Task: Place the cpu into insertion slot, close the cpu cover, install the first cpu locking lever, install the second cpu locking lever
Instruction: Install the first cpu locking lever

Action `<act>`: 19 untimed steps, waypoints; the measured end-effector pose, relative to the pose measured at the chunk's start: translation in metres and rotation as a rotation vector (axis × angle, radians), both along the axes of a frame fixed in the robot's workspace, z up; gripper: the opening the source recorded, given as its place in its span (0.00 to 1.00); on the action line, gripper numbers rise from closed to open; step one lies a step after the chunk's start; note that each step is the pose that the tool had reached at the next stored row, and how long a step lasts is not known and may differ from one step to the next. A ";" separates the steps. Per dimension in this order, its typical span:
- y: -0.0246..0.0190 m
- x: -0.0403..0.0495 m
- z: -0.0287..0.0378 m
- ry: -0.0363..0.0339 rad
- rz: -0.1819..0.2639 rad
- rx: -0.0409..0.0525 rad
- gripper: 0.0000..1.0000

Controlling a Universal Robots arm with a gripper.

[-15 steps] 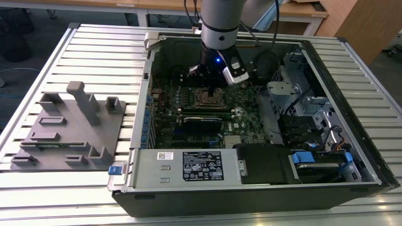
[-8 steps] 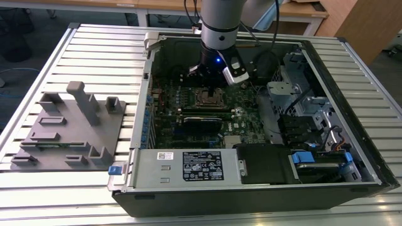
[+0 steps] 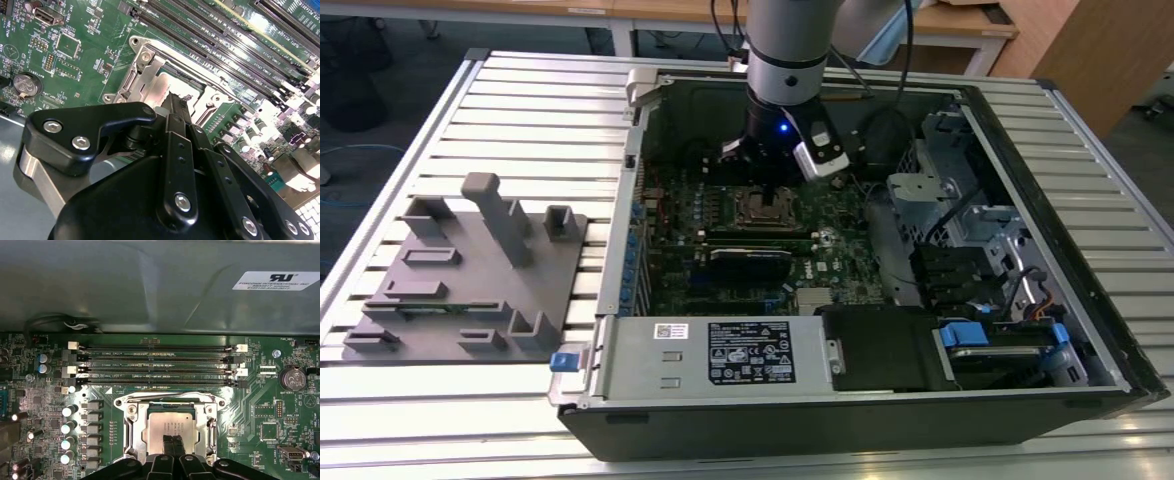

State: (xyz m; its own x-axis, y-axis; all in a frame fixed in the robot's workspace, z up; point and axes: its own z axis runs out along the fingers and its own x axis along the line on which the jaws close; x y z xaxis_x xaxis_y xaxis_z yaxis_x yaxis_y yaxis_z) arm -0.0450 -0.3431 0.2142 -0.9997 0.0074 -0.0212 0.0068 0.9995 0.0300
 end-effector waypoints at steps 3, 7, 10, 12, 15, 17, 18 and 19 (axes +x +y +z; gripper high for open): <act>0.0000 0.0000 0.0000 0.0000 0.002 0.0000 0.10; 0.0000 0.0000 0.0000 0.0000 0.005 0.0000 0.10; 0.0000 0.0000 0.0000 0.0000 0.007 0.0000 0.10; 0.0000 0.0000 0.0000 0.0000 0.008 0.0000 0.10; 0.0000 0.0000 0.0000 0.0000 0.011 0.0001 0.10; 0.0000 0.0000 0.0000 0.0000 0.021 0.0000 0.10; 0.0000 0.0000 0.0000 0.0000 0.022 0.0000 0.10; 0.0000 0.0000 0.0000 0.0000 0.022 0.0000 0.10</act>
